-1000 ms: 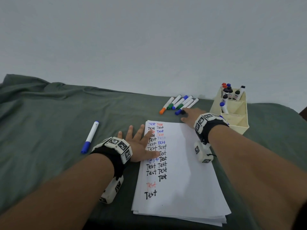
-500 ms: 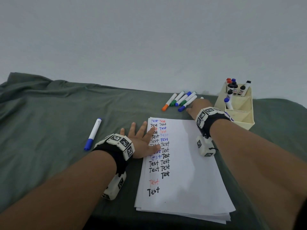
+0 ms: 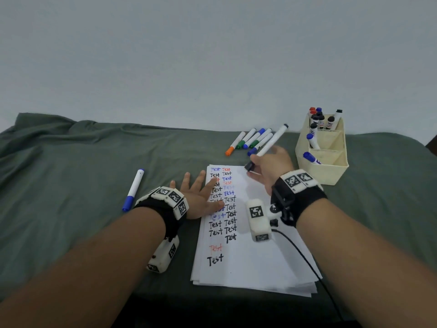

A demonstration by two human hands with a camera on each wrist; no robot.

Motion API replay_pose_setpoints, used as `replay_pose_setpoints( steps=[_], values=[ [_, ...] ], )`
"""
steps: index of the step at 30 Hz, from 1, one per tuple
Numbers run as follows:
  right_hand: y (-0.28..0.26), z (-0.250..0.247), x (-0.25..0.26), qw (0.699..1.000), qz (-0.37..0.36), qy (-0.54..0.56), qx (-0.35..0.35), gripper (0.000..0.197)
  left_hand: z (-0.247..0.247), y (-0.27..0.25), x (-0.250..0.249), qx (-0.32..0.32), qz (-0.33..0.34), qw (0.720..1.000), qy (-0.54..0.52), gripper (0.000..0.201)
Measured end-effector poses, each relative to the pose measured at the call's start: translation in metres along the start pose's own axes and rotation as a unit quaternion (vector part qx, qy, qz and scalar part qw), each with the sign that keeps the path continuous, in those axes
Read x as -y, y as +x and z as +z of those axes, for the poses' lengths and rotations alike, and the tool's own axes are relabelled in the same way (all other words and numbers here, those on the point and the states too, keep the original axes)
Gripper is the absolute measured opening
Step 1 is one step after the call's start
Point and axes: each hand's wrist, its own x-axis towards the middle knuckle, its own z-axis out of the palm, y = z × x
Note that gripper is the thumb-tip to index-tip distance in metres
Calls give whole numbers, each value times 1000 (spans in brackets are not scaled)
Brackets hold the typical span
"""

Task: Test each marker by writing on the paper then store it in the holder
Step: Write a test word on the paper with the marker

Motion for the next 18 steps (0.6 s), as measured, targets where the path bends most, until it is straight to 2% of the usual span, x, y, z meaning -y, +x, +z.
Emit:
replay_pose_setpoints(
  steps=[2,3,8,11,12,15,18],
  values=[
    [-12,-7,-16,998,38,13,41,24,1,1,0,-5,-2,1000,0,86],
    [-15,-11,-26,997,44,33,53,20,1,1,0,-9,-3,1000,1,86],
    [-36,-32,-59,973,47,203,96,8,5,4,1,-24,-2,1000,1,87],
    [-44,-41,-74,974,2,192,117,5,7,4,2,-31,-2,1000,-4,87],
    [-46,-42,-77,976,-21,179,124,10,7,4,2,-39,1,999,-8,87],
    [-48,-44,-80,978,-64,142,141,19,7,-1,-1,-108,29,994,-17,90],
    [-50,-44,-79,975,-64,130,169,20,5,-8,-6,-222,114,968,-14,93]
  ],
)
